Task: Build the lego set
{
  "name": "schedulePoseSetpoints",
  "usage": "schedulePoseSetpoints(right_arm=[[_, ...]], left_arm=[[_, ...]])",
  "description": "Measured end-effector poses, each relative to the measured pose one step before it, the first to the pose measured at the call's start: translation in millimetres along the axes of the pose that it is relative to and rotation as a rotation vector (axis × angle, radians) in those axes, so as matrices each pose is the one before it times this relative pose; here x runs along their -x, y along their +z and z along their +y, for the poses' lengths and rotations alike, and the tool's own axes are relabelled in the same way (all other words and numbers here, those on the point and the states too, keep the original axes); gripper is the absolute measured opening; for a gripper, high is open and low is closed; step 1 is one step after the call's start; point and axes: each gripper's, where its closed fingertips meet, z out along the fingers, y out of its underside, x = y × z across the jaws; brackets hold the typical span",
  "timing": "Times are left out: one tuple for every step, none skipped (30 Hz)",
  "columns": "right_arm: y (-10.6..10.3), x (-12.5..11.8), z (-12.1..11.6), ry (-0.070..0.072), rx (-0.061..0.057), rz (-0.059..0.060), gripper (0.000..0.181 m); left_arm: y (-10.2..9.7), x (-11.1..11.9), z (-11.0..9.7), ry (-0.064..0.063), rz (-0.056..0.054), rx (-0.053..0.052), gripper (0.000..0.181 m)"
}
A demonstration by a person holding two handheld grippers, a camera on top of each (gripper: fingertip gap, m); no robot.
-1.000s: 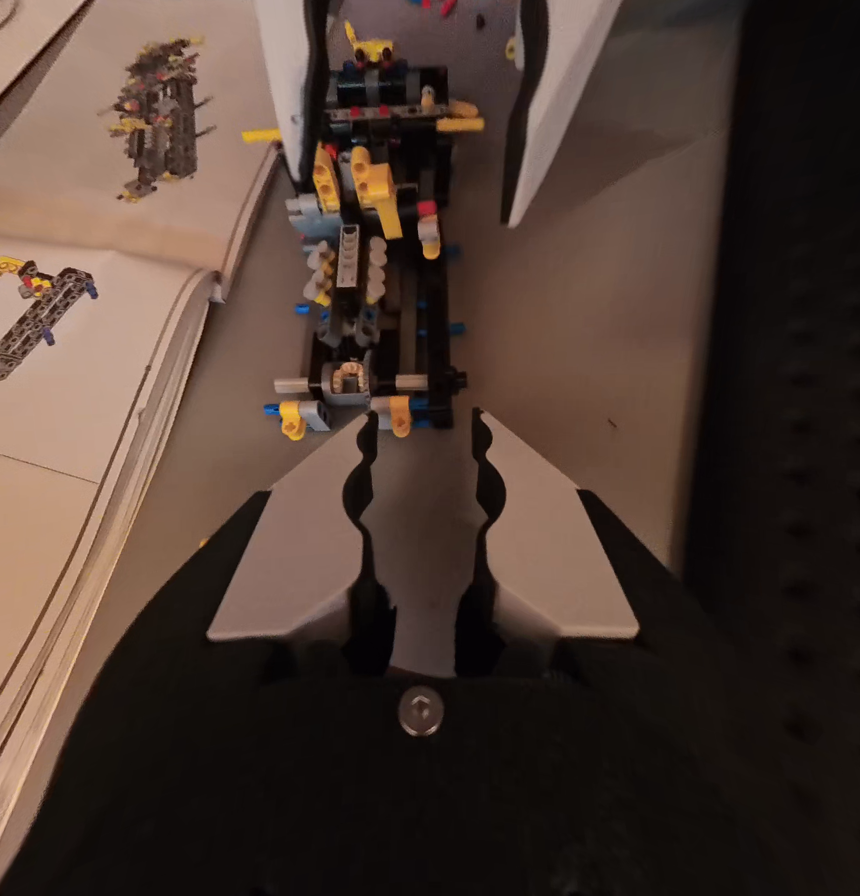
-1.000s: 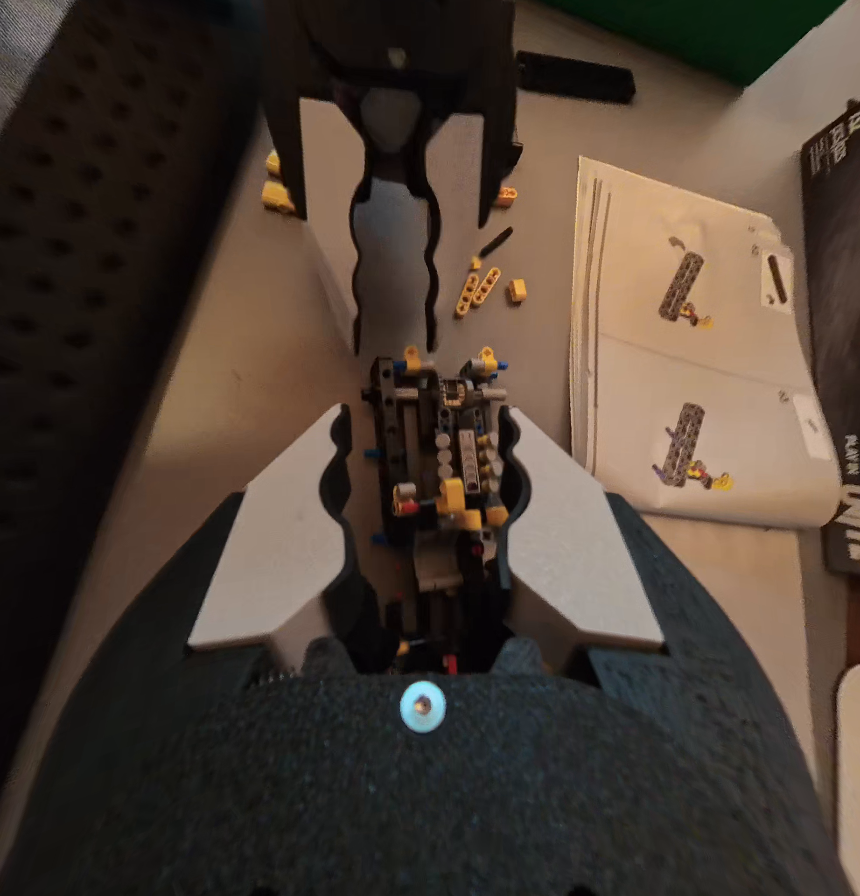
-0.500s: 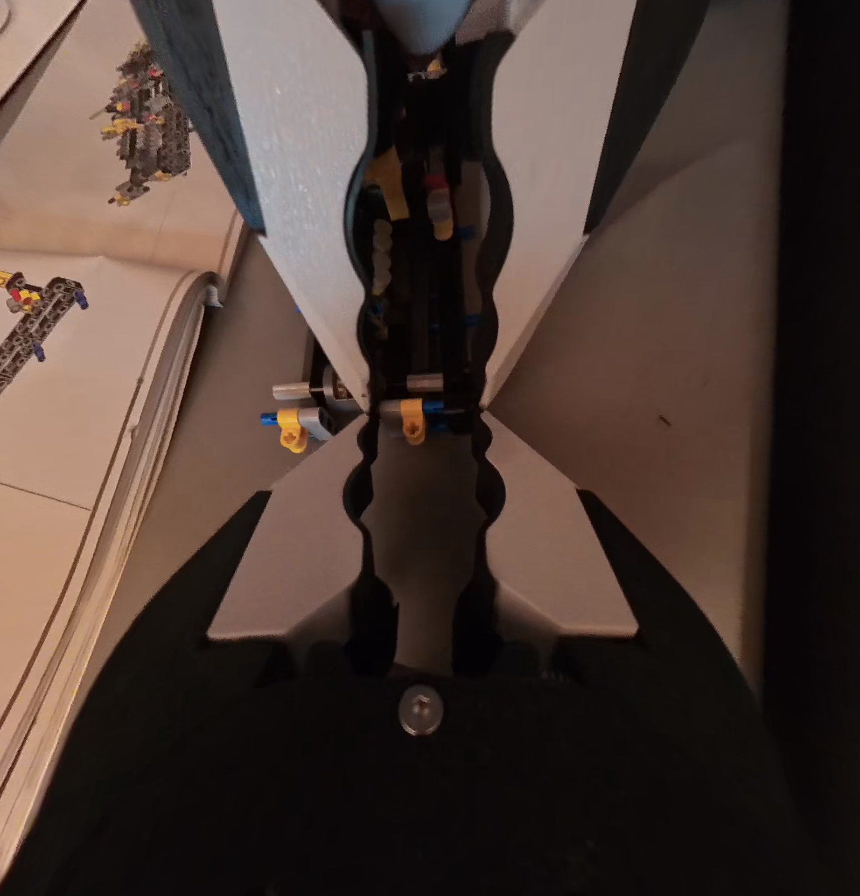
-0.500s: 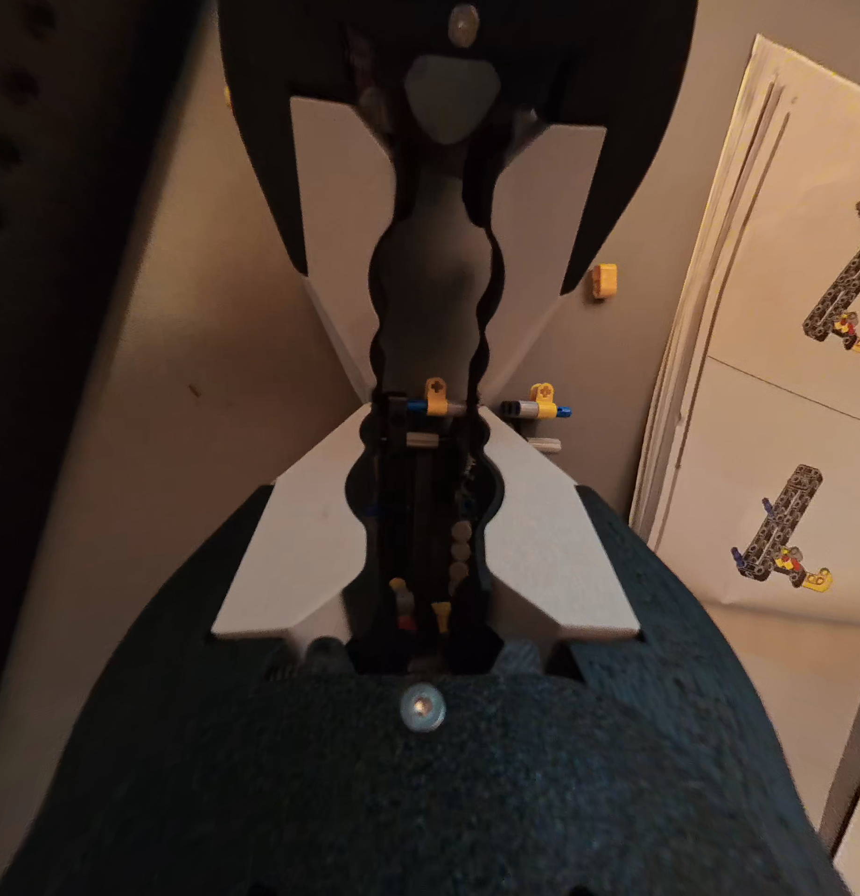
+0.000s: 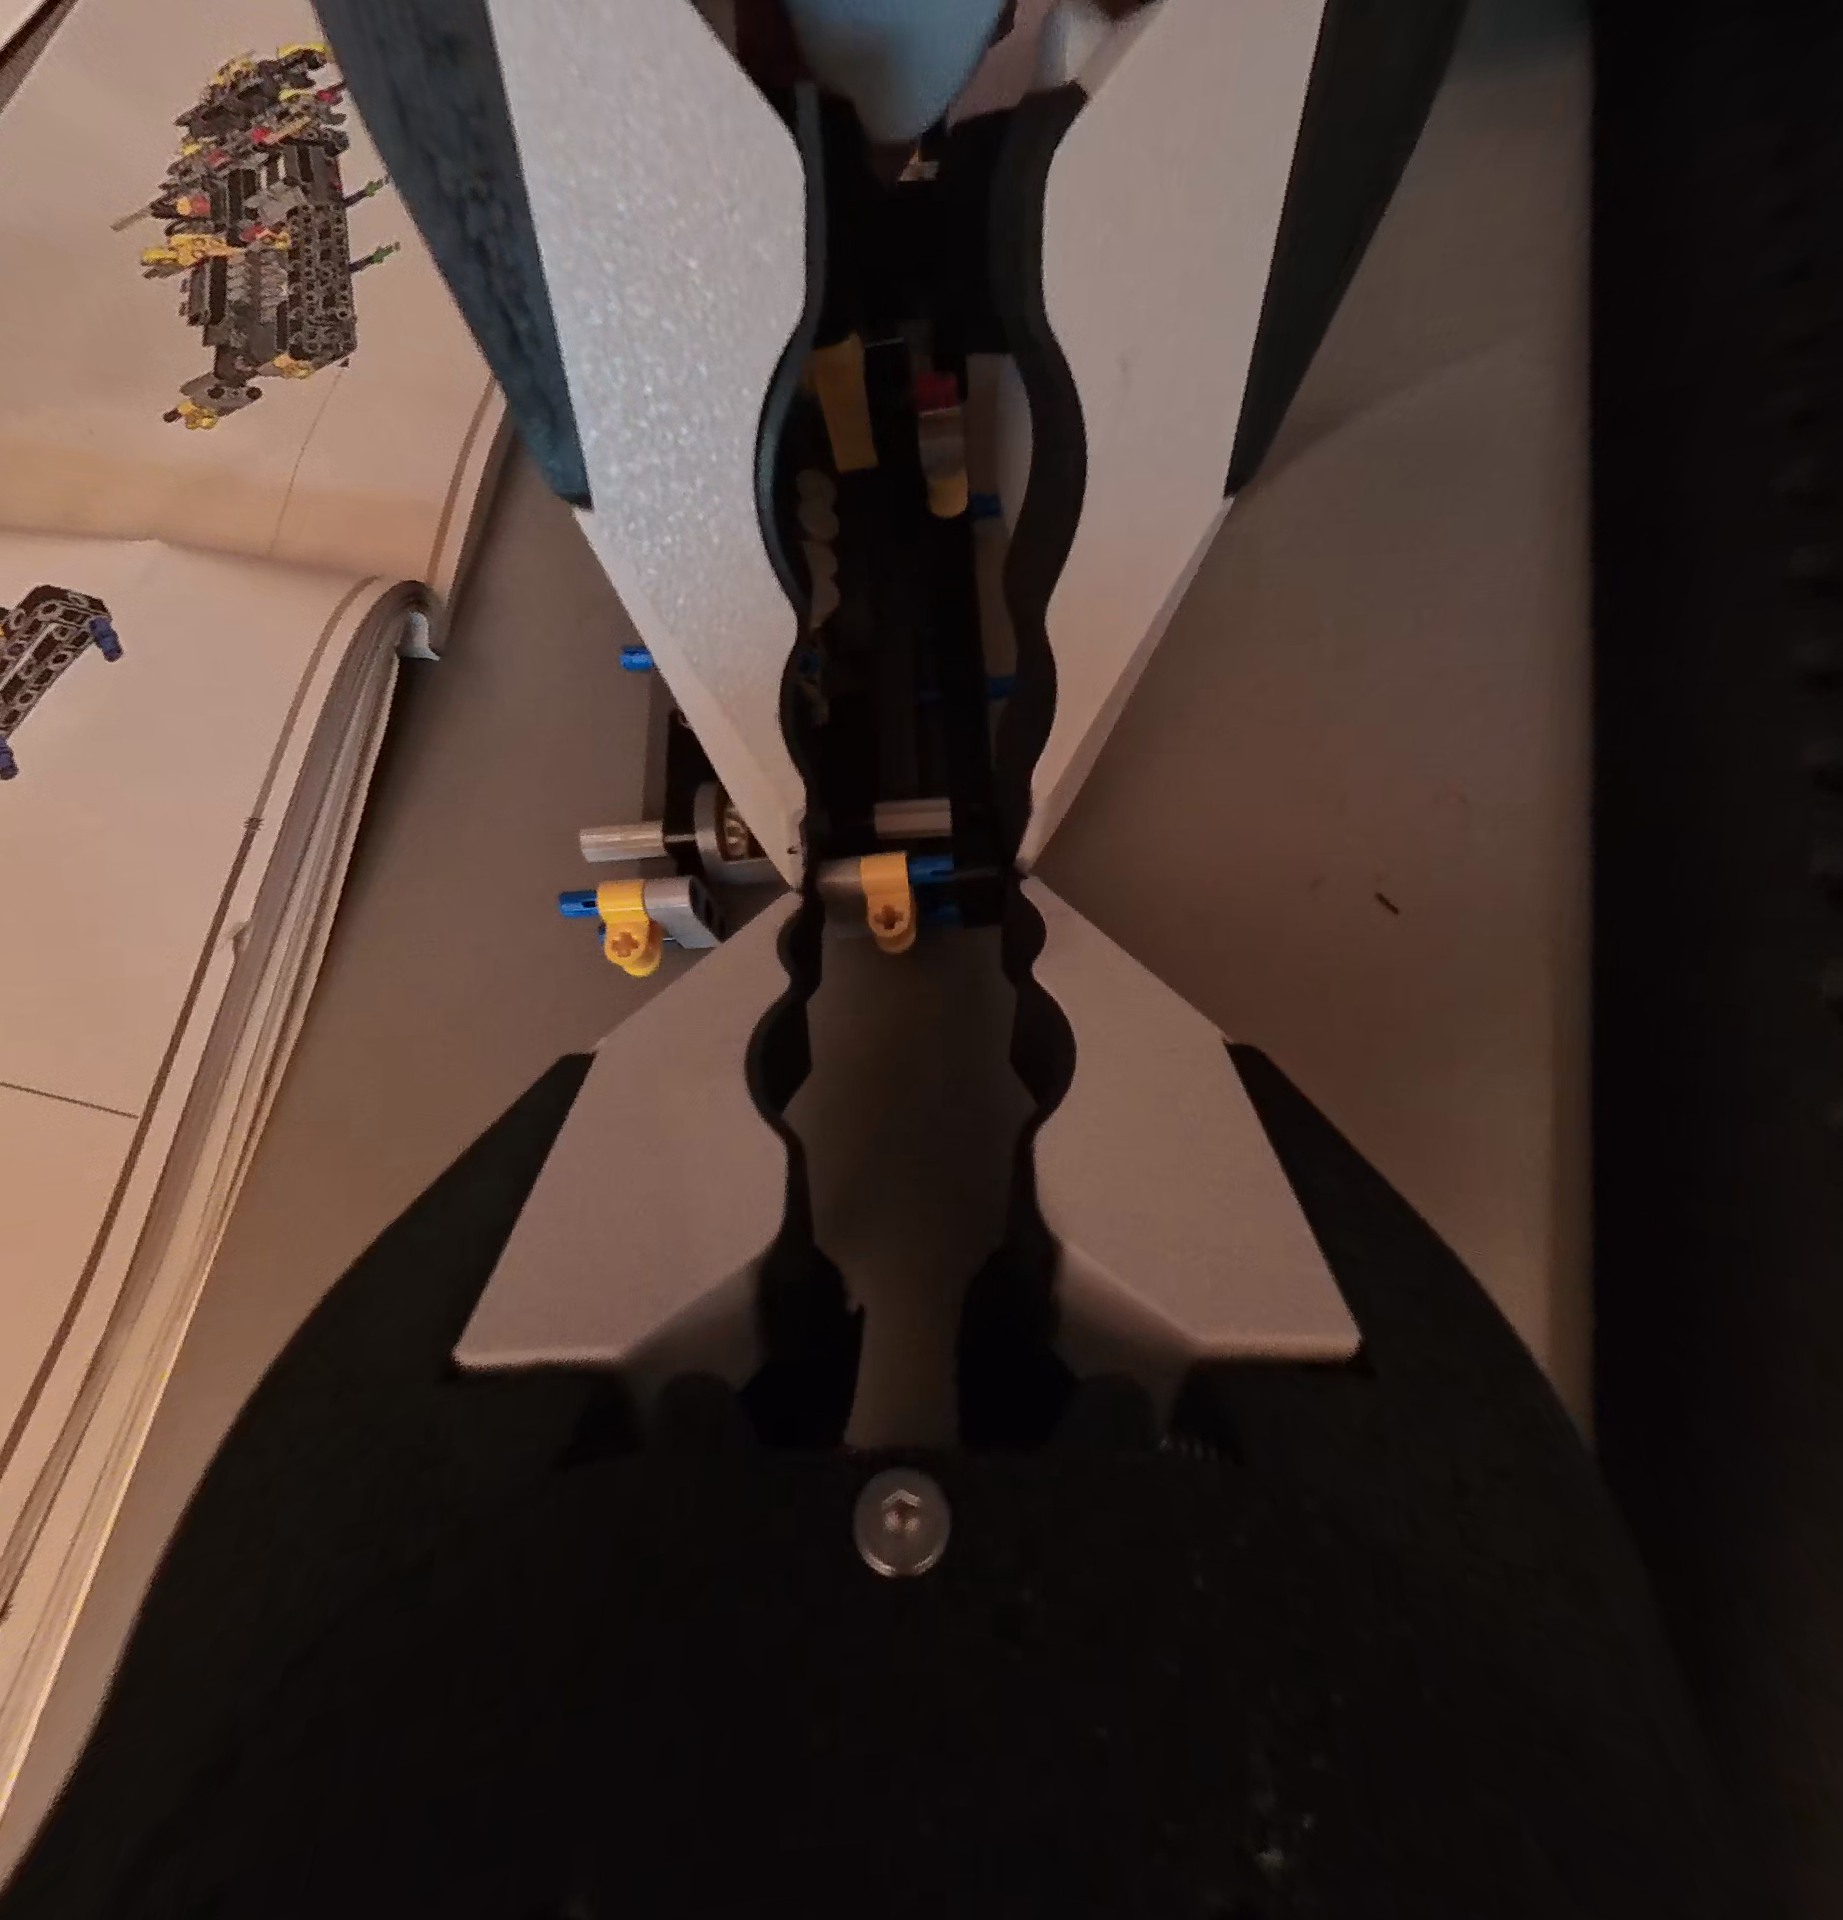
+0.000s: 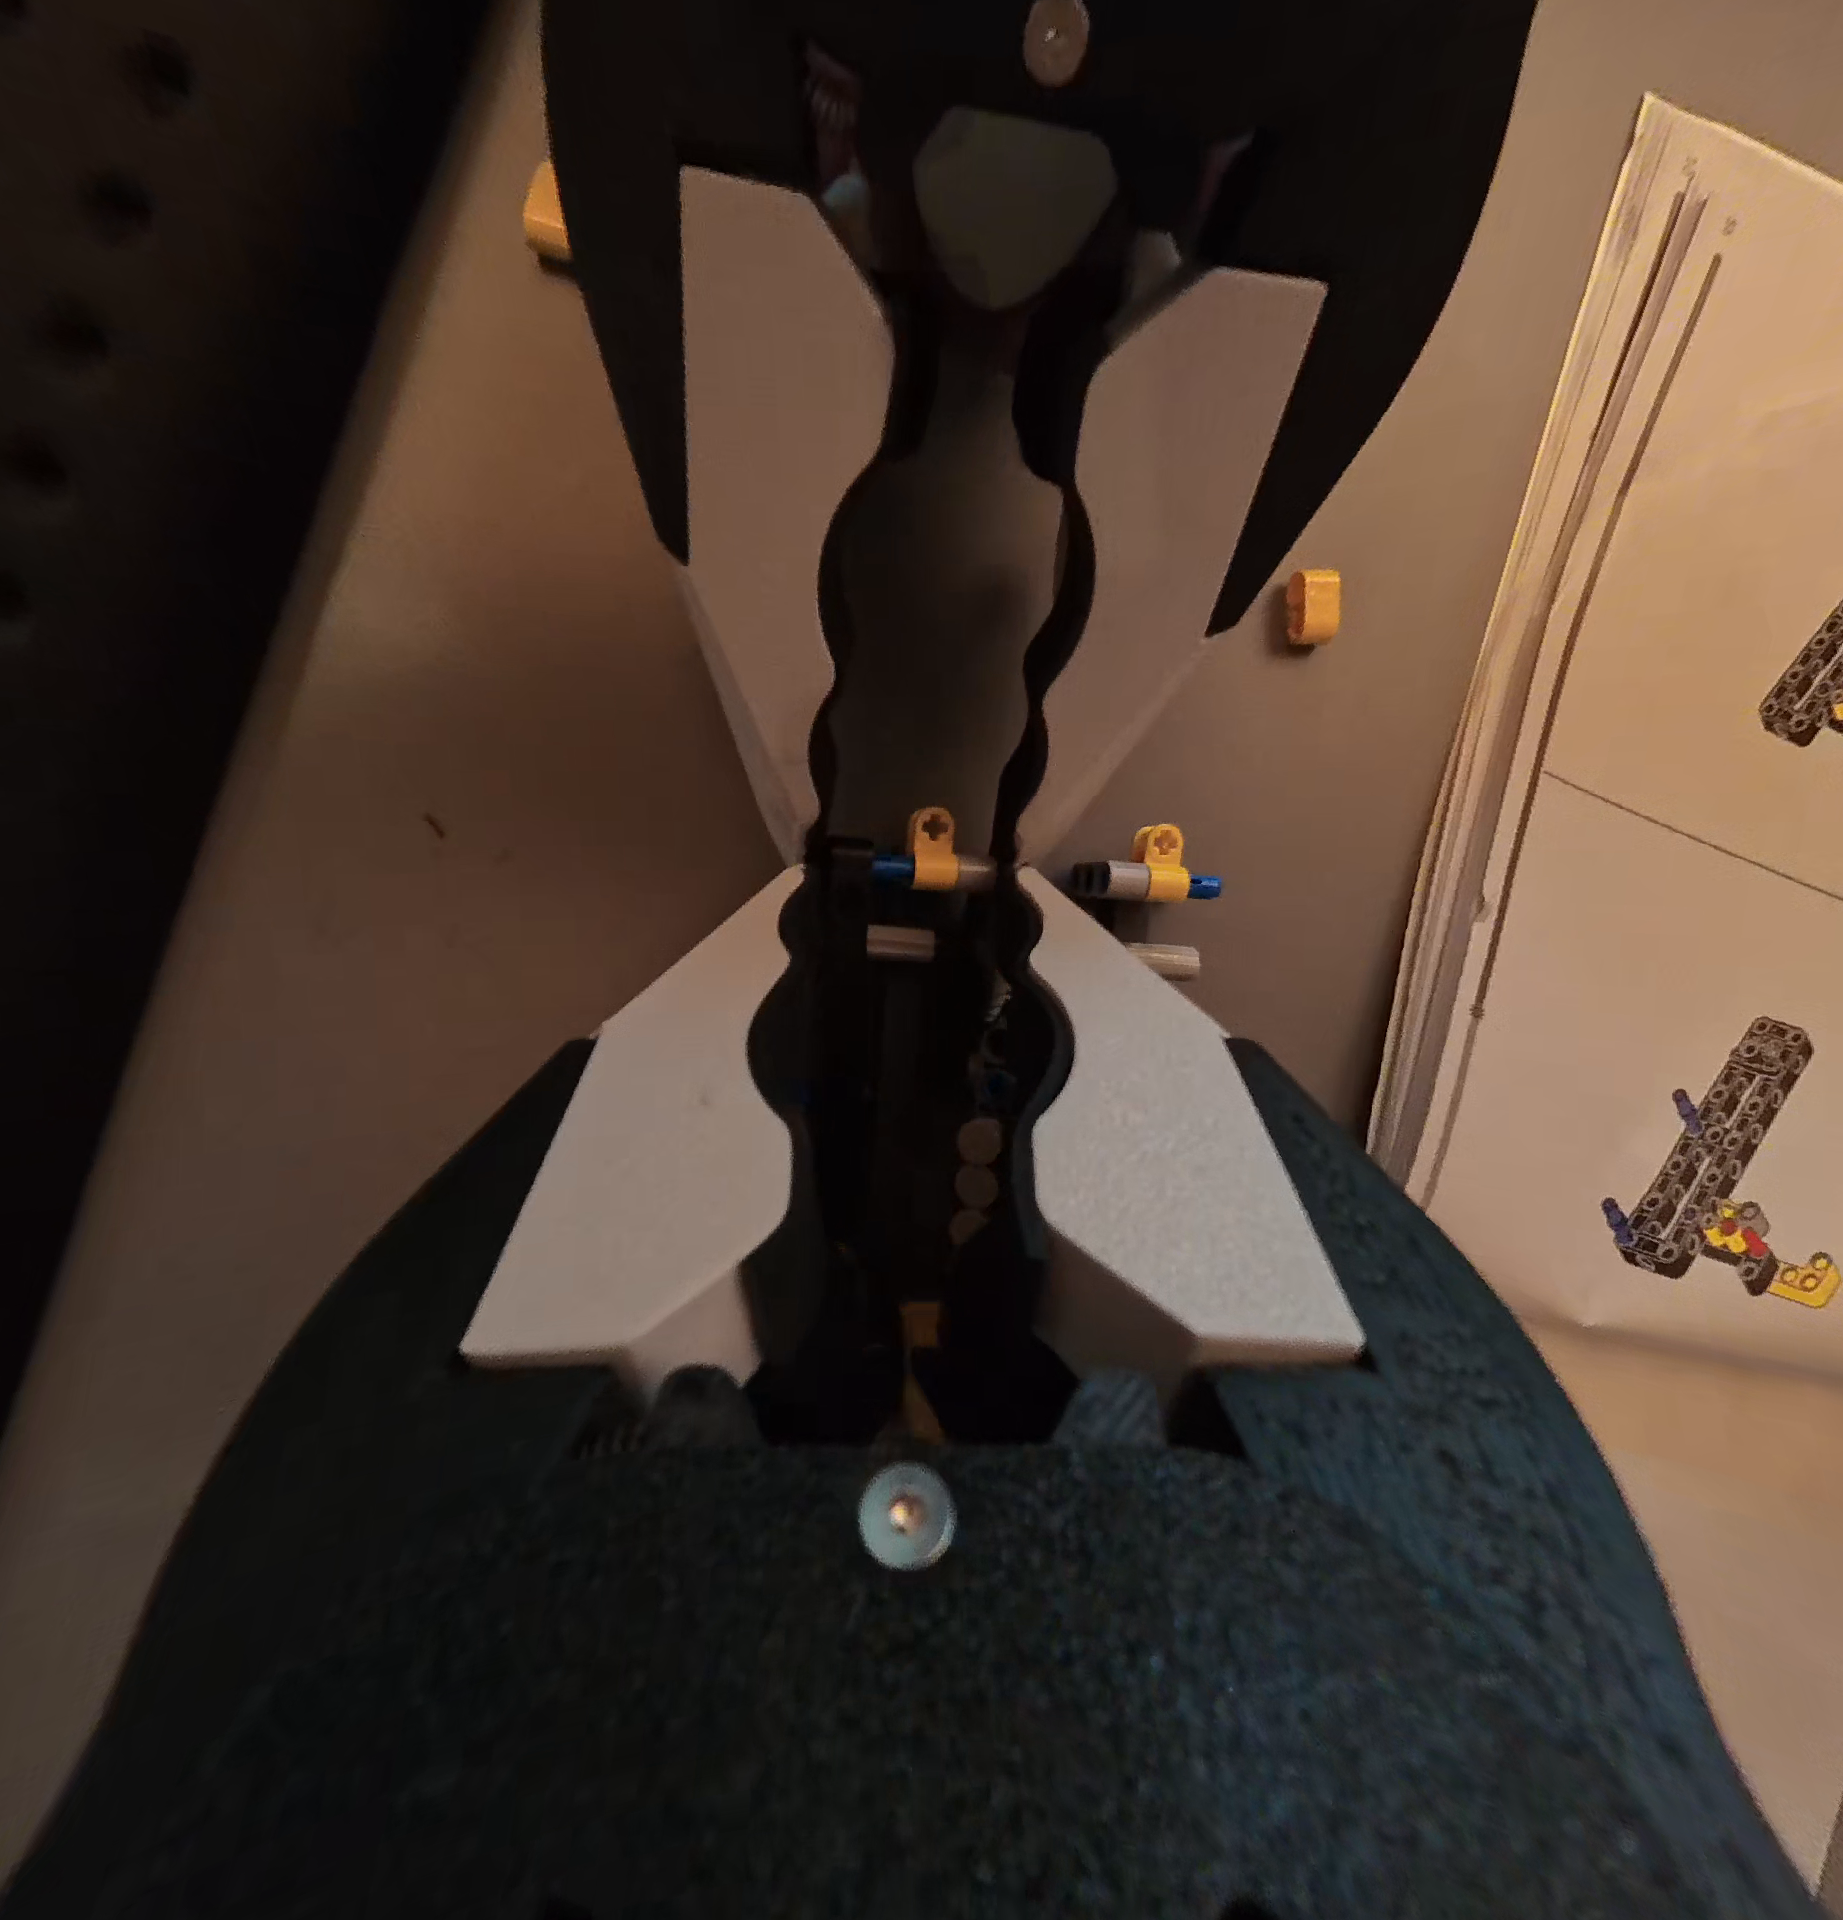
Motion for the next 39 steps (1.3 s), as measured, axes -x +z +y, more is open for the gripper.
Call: schedulePoseSetpoints(right_arm=[[0.08, 0.21, 0.00, 0.0007, -0.0003, 0.0004, 0.032], [0.00, 0.19, 0.13, 0.0013, 0.0013, 0.0022, 0.033], [0.01, 0.29, 0.19, -0.0043, 0.0016, 0.0023, 0.033], [0.04, 0.33, 0.07, -0.0046, -0.0024, 0.0019, 0.032], [0.07, 0.14, -0.03, 0.0027, -0.0048, 0.0018, 0.032], [-0.04, 0.16, 0.13, 0.0071, -0.0055, -0.0012, 0.032], [-0.01, 0.21, 0.05, 0.0038, -0.0047, -0.0025, 0.032], [-0.05, 0.09, -0.05, 0.0052, -0.0033, -0.0018, 0.032], [0.03, -0.15, -0.12, -0.0002, -0.0021, 0.0017, 0.032], [0.13, -0.70, -0.38, -0.0016, -0.0039, 0.0063, 0.032], [-0.04, -0.10, -0.23, 0.0052, -0.0025, 0.0046, 0.033], [-1.55, -1.28, 0.58, -0.0005, -0.0016, 0.0148, 0.033], [-6.49, -2.04, 0.14, 0.0036, -0.0074, 0.0197, 0.036], [-11.70, -2.31, -1.95, 0.0160, -0.0250, 0.0171, 0.042], [-15.73, 0.81, -3.92, 0.0279, -0.0410, -0.0040, 0.046], [-18.10, 2.40, -4.62, 0.0302, -0.0516, -0.0055, 0.047], [-17.98, -0.16, -2.33, 0.0238, -0.0487, 0.0194, 0.046], [-15.40, -2.88, 2.98, 0.0159, -0.0299, 0.0420, 0.044], [-11.34, -5.95, 9.60, 0.0103, -0.0027, 0.0615, 0.044], [-6.88, -7.68, 14.58, 0.0108, 0.0162, 0.0704, 0.047], [-2.34, -3.99, 14.35, 0.0151, 0.0110, 0.0433, 0.056], [0.52, -0.59, 12.00, 0.0242, 0.0056, 0.0148, 0.059], [3.02, 3.15, 9.75, 0.0301, 0.0086, -0.0119, 0.065], [4.82, 5.01, 8.09, 0.0229, 0.0188, -0.0221, 0.075], [5.91, 2.83, 6.60, 0.0046, 0.0249, -0.0051, 0.085], [6.35, 1.38, 4.90, -0.0168, 0.0245, 0.0063, 0.090], [6.26, -0.84, 3.51, -0.0293, 0.0238, 0.0166, 0.094], [5.90, -1.43, 2.67, -0.0285, 0.0265, 0.0104, 0.097], [4.74, -2.36, 1.31, -0.0237, 0.0226, 0.0029, 0.099], [3.33, -1.36, -0.80, -0.0154, 0.0113, -0.0146, 0.099], [2.31, -1.24, -2.27, -0.0065, -0.0002, -0.0252, 0.096], [2.05, -1.94, -1.50, -0.0046, 0.0021, -0.0239, 0.094], [2.52, -1.92, -0.13, -0.0083, 0.0069, -0.0202, 0.092], [3.63, 2.74, 0.42, -0.0064, 0.0095, -0.0432, 0.093], [3.93, 5.20, 1.06, -0.0023, 0.0191, -0.0552, 0.089], [2.57, -0.63, 0.96, 0.0008, 0.0210, -0.0074, 0.090], [0.16, 0.09, 0.39, -0.0141, 0.0102, 0.0001, 0.090], [-0.31, -0.44, -0.64, -0.0060, -0.0070, 0.0024, 0.087], [0.37, -1.18, -0.38, 0.0068, -0.0062, 0.0019, 0.084]], left_arm=[[-0.01, -0.19, 0.07, -0.0027, 0.0037, 0.0006, 0.035], [0.07, -0.07, 0.00, -0.0033, 0.0033, 0.0005, 0.034], [0.13, 0.00, 0.09, -0.0028, 0.0023, 0.0007, 0.034], [0.02, -0.10, 0.03, -0.0010, 0.0010, 0.0006, 0.034], [0.08, 0.00, 0.12, -0.0007, 0.0011, 0.0006, 0.034], [0.05, -0.20, -0.01, -0.0009, 0.0018, 0.0003, 0.034], [0.05, -0.09, -0.02, -0.0008, 0.0010, 0.0003, 0.034], [0.12, -0.07, -0.07, -0.0012, 0.0008, 0.0003, 0.034], [-0.01, -0.04, 0.15, 0.0003, -0.0004, 0.0001, 0.034], [-0.01, 0.08, 0.03, 0.0003, -0.0018, 0.0004, 0.034], [-0.10, 0.58, -0.12, -0.0027, -0.0042, -0.0009, 0.034], [0.04, 1.03, -0.37, -0.0008, -0.0092, -0.0024, 0.034], [0.40, 0.19, 0.07, 0.0086, -0.0081, 0.0022, 0.034], [0.56, -0.38, 0.85, 0.0107, -0.0058, 0.0059, 0.035], [0.09, -0.18, 0.05, 0.0080, -0.0054, 0.0010, 0.035], [0.09, -0.15, 0.03, 0.0021, -0.0029, 0.0002, 0.035], [-0.06, -0.24, 0.03, 0.0000, -0.0005, 0.0000, 0.035], [-0.05, -0.37, 0.00, 0.0008, -0.0006, 0.0000, 0.035], [-0.14, -0.29, 0.09, 0.0008, -0.0013, 0.0002, 0.035], [-0.10, -0.19, 0.00, -0.0042, -0.0007, 0.0005, 0.035], [-0.07, -0.19, 0.13, -0.0085, 0.0006, 0.0005, 0.035], [0.03, -0.19, 0.03, -0.0051, -0.0004, 0.0006, 0.035], [0.12, -0.10, 0.06, 0.0017, -0.0034, 0.0008, 0.035], [0.14, 0.10, 0.02, 0.0032, -0.0054, 0.0007, 0.035], [0.17, 0.11, -0.16, 0.0000, -0.0035, 0.0001, 0.035], [0.16, 0.09, -0.14, 0.0000, -0.0019, 0.0001, 0.035], [0.01, 0.09, -0.02, -0.0005, -0.0009, -0.0002, 0.035], [0.01, -0.05, -0.01, -0.0005, -0.0006, 0.0000, 0.035], [0.01, -0.02, -0.02, 0.0013, -0.0006, 0.0000, 0.035], [0.01, -0.13, -0.03, 0.0019, -0.0003, 0.0000, 0.035], [0.00, -0.11, -0.01, 0.0009, -0.0002, 0.0001, 0.035], [0.07, 0.03, -0.04, -0.0003, 0.0004, 0.0001, 0.035], [-0.06, 0.05, -0.08, -0.0017, 0.0009, -0.0002, 0.035], [-0.05, 0.14, -0.10, -0.0027, 0.0012, -0.0005, 0.035], [0.00, 0.14, -0.10, -0.0036, 0.0015, -0.0001, 0.035], [0.01, 0.10, -0.13, -0.0039, 0.0010, -0.0003, 0.035], [0.07, -0.31, -0.05, -0.0028, 0.0030, -0.0001, 0.035], [0.13, -1.31, -0.50, -0.0019, 0.0072, -0.0014, 0.035], [0.49, -2.48, -0.98, -0.0036, 0.0137, -0.0019, 0.035]])
